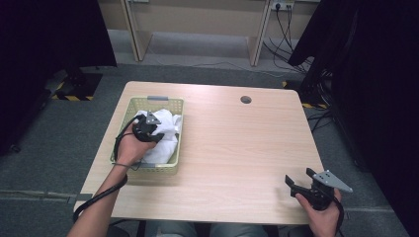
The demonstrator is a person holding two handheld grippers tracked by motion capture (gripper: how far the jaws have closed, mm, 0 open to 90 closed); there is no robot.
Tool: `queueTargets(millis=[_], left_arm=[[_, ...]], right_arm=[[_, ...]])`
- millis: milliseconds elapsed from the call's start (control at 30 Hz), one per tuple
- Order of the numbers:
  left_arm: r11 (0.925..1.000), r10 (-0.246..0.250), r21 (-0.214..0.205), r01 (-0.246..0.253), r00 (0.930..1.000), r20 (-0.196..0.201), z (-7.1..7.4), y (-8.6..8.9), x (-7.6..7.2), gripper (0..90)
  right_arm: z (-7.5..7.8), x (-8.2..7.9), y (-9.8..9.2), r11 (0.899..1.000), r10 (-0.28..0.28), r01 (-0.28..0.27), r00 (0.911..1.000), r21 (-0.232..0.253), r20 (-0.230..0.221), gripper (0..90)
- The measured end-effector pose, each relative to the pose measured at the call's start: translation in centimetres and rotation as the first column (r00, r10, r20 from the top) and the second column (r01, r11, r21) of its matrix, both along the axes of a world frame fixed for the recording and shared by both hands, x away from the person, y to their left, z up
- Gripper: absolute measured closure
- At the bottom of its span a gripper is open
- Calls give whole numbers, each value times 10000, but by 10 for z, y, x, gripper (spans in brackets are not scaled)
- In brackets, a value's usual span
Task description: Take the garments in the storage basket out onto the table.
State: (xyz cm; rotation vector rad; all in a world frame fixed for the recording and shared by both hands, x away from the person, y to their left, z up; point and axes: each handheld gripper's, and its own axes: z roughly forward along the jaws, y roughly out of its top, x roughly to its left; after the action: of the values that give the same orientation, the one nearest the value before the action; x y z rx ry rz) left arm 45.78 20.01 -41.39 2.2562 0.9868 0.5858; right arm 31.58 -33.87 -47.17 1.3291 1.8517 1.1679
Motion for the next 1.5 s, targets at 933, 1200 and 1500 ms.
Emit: queueTargets(millis=[933,1200,1500], left_arm=[[9506,1491,-3046,-594,9483,2803,41,20,-8,808],[9359,1759,-3470,-606,9339,3114,47,23,-8,812],[9078,2358,-4157,-556,8874,3961,68,29,-11,823]], right_arm=[[0,0,0,10000,-1,1,10000,0,16,120],[0,0,0,10000,-2,2,10000,15,18,120],[0,0,0,10000,-9,9,10000,23,19,121]])
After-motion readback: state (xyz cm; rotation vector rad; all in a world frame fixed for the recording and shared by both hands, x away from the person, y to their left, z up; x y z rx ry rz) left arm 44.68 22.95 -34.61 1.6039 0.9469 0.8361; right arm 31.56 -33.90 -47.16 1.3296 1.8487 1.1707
